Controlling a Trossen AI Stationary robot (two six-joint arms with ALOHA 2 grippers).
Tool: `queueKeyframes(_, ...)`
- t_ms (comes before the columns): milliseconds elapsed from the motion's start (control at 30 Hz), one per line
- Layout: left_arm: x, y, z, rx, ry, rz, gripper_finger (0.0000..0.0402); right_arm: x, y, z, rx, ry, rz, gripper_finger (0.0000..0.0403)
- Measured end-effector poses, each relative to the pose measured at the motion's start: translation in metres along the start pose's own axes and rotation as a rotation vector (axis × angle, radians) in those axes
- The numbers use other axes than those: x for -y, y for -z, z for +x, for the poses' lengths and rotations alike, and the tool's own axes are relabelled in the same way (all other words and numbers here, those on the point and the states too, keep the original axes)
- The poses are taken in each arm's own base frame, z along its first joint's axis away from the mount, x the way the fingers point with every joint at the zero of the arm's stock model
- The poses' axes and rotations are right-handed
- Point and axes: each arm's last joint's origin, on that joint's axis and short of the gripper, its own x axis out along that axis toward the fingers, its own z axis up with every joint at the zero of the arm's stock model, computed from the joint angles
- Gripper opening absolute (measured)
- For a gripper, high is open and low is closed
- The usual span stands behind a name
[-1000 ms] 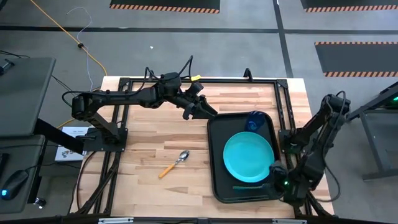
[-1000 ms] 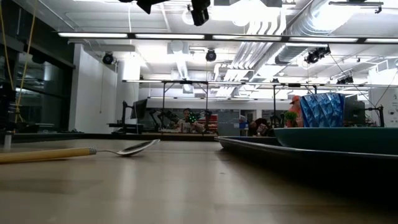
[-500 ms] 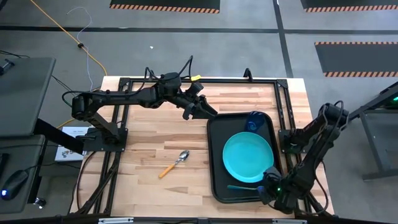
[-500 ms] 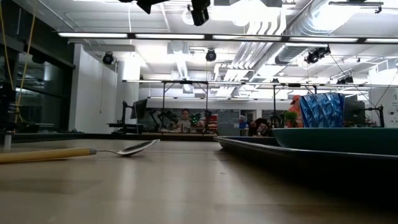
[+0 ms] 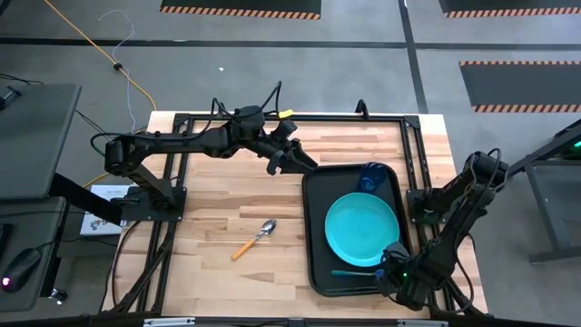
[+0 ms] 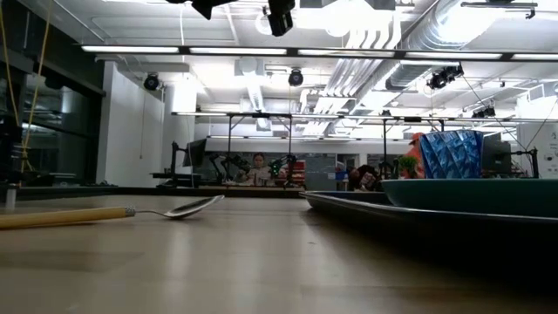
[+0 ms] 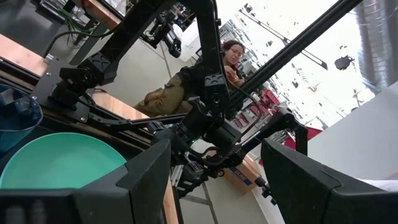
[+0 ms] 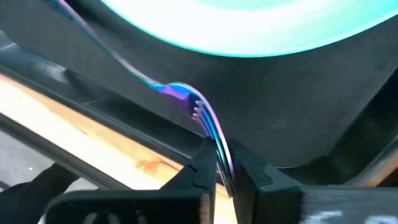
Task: Pick and place plate/cup/fork/spoon on tray
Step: Put the blue fork on black serving tray to the right of the blue plate, then put the yellow spoon on the black serving tray to the right of the blue fork
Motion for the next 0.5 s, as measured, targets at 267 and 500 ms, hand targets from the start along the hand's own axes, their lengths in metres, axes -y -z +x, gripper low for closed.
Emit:
queueKeyframes(267, 0.0000, 0.0000, 0.0000, 0.000, 0.000, 0.000, 0.0239, 0.0052, -0.0016, 0.0011, -0.019, 0.075, 0.010, 0.0088)
queueKeyframes(500, 0.0000, 0.0000, 0.0000, 0.000, 0.000, 0.000, 0.0239, 0.0050, -0.0018, 0.0009, -0.012, 0.070, 0.009, 0.0118)
